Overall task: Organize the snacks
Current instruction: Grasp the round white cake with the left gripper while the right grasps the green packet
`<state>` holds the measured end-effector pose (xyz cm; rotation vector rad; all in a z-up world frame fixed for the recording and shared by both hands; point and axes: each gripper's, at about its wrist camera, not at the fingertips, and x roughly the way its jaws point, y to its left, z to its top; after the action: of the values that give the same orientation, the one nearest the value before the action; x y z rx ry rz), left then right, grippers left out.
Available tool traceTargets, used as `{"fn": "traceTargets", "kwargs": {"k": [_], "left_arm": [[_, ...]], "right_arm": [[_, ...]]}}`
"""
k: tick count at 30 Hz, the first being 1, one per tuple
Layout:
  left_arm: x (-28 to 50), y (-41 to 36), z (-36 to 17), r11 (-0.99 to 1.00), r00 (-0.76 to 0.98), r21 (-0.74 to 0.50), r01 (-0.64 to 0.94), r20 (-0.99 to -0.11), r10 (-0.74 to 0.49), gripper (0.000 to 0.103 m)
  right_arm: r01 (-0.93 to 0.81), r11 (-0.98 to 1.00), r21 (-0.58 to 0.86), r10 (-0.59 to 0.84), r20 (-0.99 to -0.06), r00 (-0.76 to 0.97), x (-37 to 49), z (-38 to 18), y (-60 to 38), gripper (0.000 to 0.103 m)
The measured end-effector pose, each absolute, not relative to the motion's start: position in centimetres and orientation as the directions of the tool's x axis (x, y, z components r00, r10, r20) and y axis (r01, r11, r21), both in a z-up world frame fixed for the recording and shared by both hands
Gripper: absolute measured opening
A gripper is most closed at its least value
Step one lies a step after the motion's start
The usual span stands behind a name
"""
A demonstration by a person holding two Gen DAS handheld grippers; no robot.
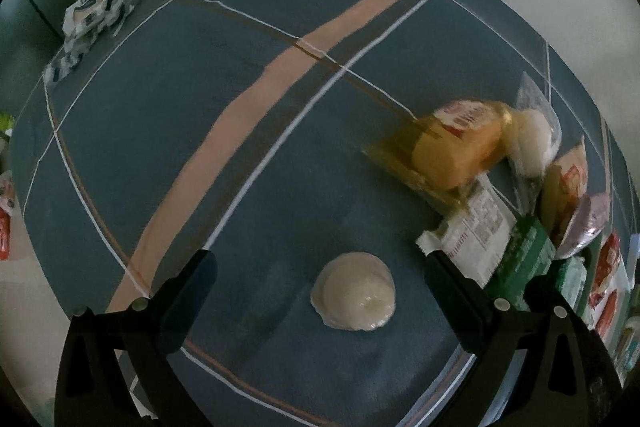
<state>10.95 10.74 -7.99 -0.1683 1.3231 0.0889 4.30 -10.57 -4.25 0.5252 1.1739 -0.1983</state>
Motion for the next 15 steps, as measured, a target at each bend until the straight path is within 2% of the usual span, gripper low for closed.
{"fn": "traceTargets", "kwargs": {"k": [8,12,15], "left_arm": [[11.3,11.7,-8.4,0.980,0.242,-0.091,-0.175,-0.969,-0.047,0.103],[11.3,12.3,-8.3,0.978,0.249,-0.096,-0.184,-0.967,-0.049,0.103],[10.6,12.6,-7.9,0.978,0.251,-0.099,-0.186,-0.967,-0.050,0.103]], "right_arm": [[0.372,0.895,0.245,0.088,-0.916,0.391,7.4,-4.7,-10.3,0.069],[0.352,0.904,0.244,0.106,-0.924,0.367,9.6,-5.7,-9.0,0.056],[0.344,0.908,0.238,0.112,-0.931,0.349,10.5,-6.6,-8.3,0.055]]}}
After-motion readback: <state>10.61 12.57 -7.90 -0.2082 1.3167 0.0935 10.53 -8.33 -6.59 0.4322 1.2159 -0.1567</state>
